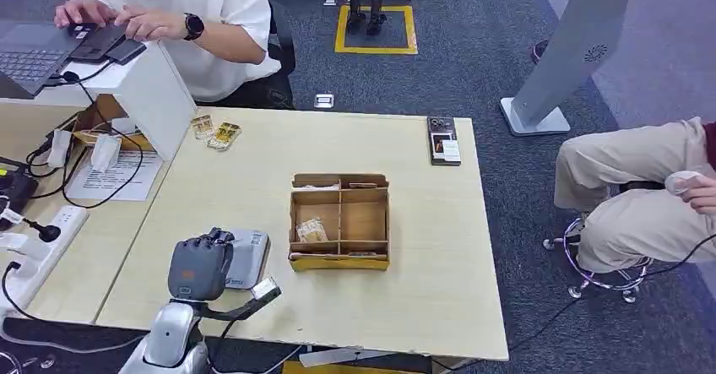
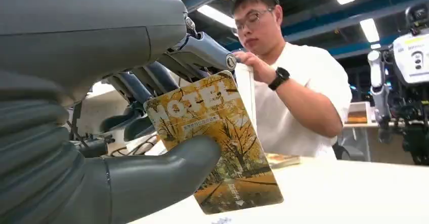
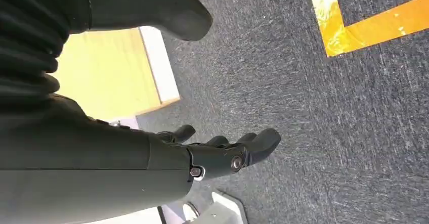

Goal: Pass the card to the sensor for recognition and then transmit it.

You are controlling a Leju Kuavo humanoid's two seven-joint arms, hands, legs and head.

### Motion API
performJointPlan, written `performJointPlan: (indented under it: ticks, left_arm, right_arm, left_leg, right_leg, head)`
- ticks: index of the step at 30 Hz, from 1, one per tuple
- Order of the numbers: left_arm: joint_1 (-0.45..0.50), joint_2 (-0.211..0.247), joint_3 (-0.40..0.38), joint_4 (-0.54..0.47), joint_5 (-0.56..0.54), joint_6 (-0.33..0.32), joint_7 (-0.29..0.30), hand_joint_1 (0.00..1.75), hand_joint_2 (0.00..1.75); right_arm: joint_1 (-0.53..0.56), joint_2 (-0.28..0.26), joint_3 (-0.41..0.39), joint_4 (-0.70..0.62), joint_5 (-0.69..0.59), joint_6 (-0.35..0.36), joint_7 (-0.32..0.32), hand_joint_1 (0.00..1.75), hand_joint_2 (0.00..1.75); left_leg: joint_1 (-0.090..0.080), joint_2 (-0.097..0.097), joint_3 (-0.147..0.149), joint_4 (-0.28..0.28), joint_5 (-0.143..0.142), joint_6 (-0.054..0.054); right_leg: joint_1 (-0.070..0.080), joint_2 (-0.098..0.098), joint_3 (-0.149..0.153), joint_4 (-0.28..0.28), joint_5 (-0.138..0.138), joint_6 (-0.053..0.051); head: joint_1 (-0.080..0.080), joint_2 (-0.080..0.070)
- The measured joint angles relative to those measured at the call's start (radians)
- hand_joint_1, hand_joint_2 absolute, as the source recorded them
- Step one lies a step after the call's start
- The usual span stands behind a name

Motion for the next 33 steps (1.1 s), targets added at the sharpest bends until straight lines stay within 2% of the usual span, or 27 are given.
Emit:
performJointPlan:
  ticks: [13, 19, 33]
  left_arm:
    - [-0.043, 0.0, -0.009, 0.096, -0.002, 0.002, -0.019, 1.75, 1.75]
    - [-0.083, 0.0, -0.022, 0.188, 0.0, -0.001, -0.029, 1.75, 1.75]
    - [-0.141, -0.007, -0.048, 0.285, 0.005, -0.042, -0.05, 1.75, 1.75]
  right_arm:
    - [0.002, 0.0, 0.0, 0.0, 0.002, 0.003, -0.002, 0.0, 1.75]
    - [0.002, 0.0, -0.002, 0.0, 0.003, 0.007, -0.002, 0.0, 1.75]
    - [0.003, 0.0, -0.002, 0.0, 0.01, 0.016, -0.003, 0.0, 1.75]
  left_leg:
    - [0.0, 0.0, 0.0, 0.0, 0.0, 0.0]
    - [0.0, 0.0, 0.001, 0.0, 0.0, 0.0]
    - [0.0, -0.001, 0.004, 0.0, 0.0, 0.0]
  right_leg:
    - [0.0, 0.0, 0.0, 0.0, 0.0, 0.0]
    - [0.0, 0.0, 0.002, 0.0, 0.0, 0.0]
    - [0.0, -0.002, 0.005, 0.0, 0.0, 0.0]
  head:
    - [0.0, 0.0]
    - [0.0, 0.0]
    - [0.0, 0.0]
